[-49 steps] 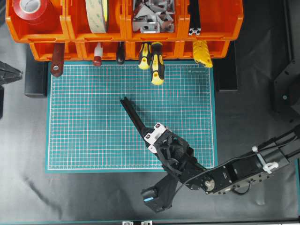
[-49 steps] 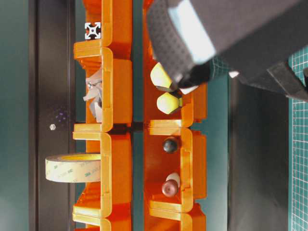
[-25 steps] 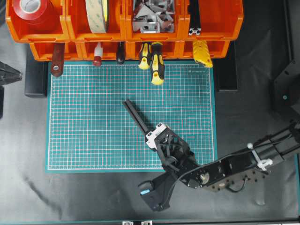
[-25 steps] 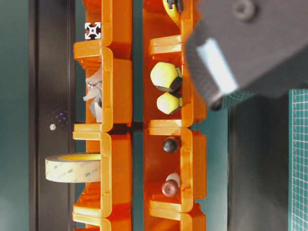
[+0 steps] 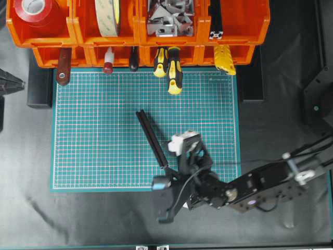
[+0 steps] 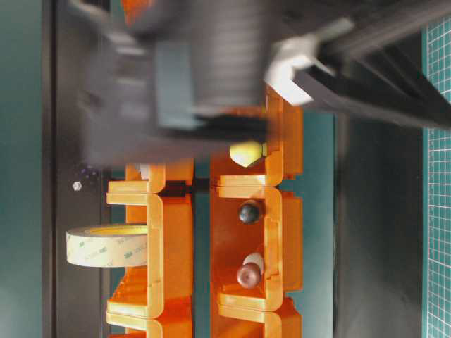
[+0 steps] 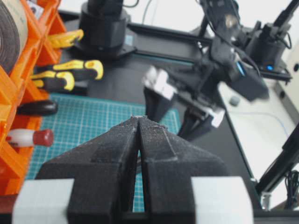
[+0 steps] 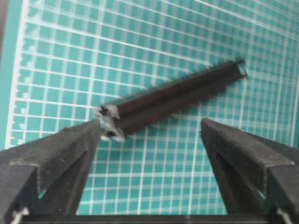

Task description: Pick frame from container rack with right arm.

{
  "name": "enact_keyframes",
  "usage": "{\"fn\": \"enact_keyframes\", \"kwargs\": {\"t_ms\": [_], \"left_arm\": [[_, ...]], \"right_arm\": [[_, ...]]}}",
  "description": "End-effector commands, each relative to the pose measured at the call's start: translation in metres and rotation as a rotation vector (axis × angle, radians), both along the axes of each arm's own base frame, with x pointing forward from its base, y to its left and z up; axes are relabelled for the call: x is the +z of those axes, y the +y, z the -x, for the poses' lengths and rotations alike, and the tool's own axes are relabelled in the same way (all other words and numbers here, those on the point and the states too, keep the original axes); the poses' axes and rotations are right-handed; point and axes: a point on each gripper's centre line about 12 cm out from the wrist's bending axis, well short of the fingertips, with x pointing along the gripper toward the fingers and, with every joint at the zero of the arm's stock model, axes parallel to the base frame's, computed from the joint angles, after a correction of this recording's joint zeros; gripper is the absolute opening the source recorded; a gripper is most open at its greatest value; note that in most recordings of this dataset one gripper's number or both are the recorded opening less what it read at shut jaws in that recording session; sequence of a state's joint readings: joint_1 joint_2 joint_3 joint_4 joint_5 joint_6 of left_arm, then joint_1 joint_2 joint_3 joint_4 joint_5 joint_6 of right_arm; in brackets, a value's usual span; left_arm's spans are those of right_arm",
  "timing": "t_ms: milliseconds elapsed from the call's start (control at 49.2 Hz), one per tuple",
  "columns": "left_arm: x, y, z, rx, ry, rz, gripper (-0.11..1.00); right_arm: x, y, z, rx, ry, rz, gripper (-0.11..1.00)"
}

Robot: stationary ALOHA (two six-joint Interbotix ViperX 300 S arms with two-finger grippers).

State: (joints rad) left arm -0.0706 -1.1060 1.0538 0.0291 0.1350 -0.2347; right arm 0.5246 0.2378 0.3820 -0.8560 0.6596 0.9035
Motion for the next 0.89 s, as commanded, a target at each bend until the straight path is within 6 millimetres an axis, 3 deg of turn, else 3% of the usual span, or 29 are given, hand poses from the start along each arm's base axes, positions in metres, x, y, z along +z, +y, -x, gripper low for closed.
{"fn": "enact_keyframes", "kwargs": {"t_ms": [0,305,874], "left_arm": [[0.014,0.0,-0.001,-0.001,-0.031,-0.002,0.0],[0.015,0.0,0.001,-0.001,-0.031,-0.002,0.0],[0.018,0.005,0.009,0.027,-0.011,-0.013,0.0]], "right_arm": [[0.026,-0.004,0.006,-0.051,-0.078,-0.07,0.83],[0.031,-0.018,0.035,-0.136,-0.125,-0.163,0.83],[0.086,-0.049,0.09,-0.19,-0.294,-0.331,0.83]]}}
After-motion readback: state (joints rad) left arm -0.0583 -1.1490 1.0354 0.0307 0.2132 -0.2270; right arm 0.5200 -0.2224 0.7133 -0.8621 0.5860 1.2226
